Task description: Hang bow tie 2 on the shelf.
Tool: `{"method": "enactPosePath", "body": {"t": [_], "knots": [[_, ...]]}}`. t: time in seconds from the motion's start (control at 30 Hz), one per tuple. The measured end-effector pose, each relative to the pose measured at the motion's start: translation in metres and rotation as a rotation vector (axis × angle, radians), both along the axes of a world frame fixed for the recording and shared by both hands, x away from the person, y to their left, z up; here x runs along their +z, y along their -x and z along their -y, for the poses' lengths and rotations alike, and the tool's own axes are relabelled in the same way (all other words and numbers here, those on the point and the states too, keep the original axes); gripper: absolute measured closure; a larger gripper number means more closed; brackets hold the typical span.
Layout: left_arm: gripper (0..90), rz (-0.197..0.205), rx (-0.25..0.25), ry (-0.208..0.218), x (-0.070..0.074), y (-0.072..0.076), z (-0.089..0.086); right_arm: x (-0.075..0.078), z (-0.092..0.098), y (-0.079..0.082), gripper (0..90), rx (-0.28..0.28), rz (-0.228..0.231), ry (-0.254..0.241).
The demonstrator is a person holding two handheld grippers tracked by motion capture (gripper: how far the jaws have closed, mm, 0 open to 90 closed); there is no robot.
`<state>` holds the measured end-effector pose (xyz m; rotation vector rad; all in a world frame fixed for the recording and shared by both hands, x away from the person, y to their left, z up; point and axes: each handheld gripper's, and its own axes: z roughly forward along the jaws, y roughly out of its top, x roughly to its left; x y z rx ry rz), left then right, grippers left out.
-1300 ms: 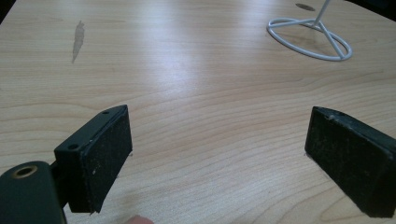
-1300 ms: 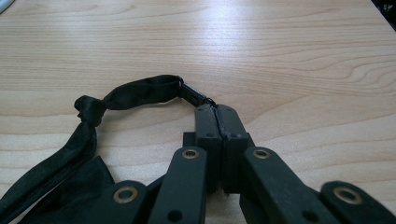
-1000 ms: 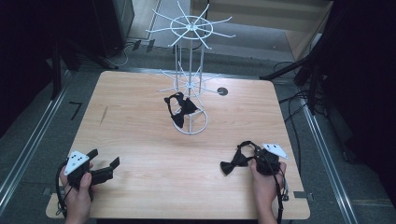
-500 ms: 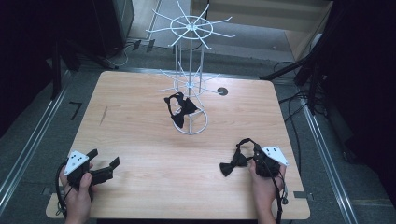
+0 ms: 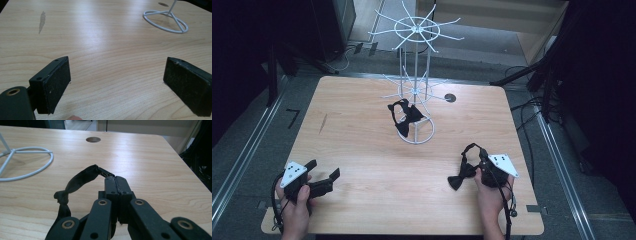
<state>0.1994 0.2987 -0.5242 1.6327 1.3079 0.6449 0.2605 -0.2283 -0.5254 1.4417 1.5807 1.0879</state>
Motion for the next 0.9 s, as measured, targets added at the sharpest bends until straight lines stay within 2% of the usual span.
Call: {"method": "enactPosePath", "body": {"t": [0.2, 0.9], "knots": [[8.2, 0.000, 0.001, -0.001, 0.000, 0.000, 0.000, 0.005, -0.001, 0.000, 90.0, 0.023, 0.011, -0.001], [8.2, -0.001, -0.001, 0.002, 0.000, 0.000, 0.000, 0.026, -0.016, -0.004, 90.0, 0.047, 0.065, -0.001]]}}
